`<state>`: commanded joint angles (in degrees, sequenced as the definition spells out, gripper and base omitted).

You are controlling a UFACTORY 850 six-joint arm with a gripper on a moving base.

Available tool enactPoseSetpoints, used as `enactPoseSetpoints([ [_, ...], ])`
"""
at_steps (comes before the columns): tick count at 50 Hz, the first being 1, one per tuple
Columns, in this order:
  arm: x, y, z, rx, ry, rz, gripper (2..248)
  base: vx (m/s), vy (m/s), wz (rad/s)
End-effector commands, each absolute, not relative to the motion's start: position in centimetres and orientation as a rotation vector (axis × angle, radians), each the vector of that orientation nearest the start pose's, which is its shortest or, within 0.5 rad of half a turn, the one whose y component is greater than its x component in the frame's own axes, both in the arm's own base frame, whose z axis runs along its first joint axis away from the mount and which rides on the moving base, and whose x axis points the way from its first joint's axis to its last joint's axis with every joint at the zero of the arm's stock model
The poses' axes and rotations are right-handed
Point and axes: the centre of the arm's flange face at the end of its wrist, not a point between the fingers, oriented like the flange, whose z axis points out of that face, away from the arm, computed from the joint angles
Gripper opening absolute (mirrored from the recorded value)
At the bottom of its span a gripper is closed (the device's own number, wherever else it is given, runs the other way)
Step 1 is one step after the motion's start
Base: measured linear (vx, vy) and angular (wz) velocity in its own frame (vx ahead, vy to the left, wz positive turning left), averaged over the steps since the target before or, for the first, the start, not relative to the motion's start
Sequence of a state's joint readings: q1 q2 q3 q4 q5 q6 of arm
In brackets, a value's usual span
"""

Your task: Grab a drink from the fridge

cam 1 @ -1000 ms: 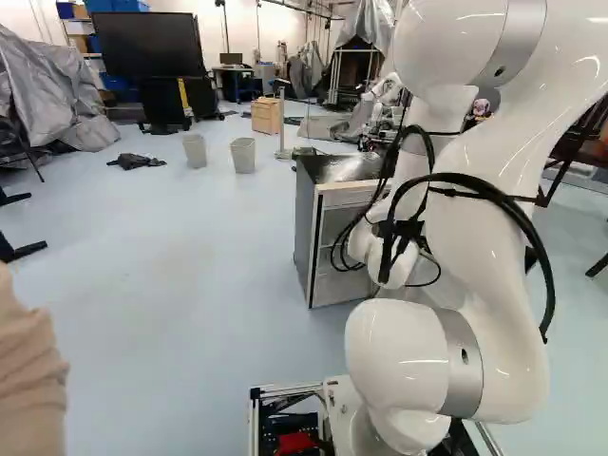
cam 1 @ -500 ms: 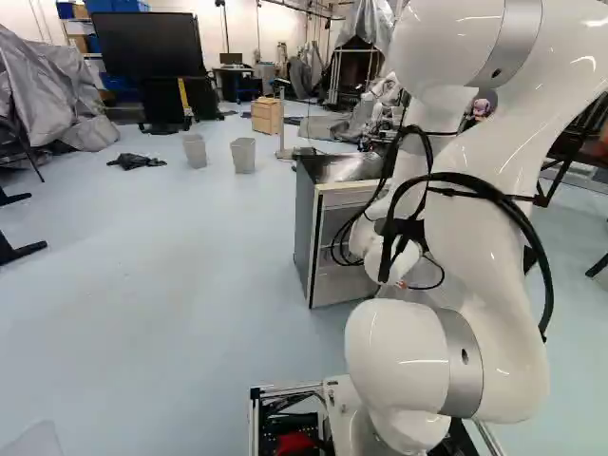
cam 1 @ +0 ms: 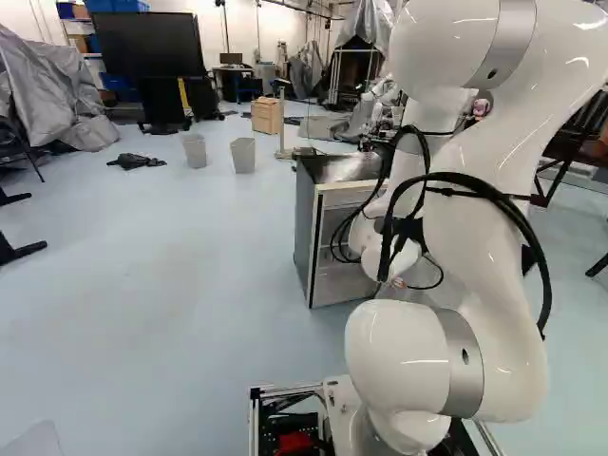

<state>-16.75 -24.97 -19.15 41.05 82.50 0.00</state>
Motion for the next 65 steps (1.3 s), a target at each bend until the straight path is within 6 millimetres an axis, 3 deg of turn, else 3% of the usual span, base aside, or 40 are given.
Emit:
enactPoseSetpoints([
  [65,37.3,-15.4,24.2,1.783,-1.051,1.364,247,0.000,0.000,0.000],
])
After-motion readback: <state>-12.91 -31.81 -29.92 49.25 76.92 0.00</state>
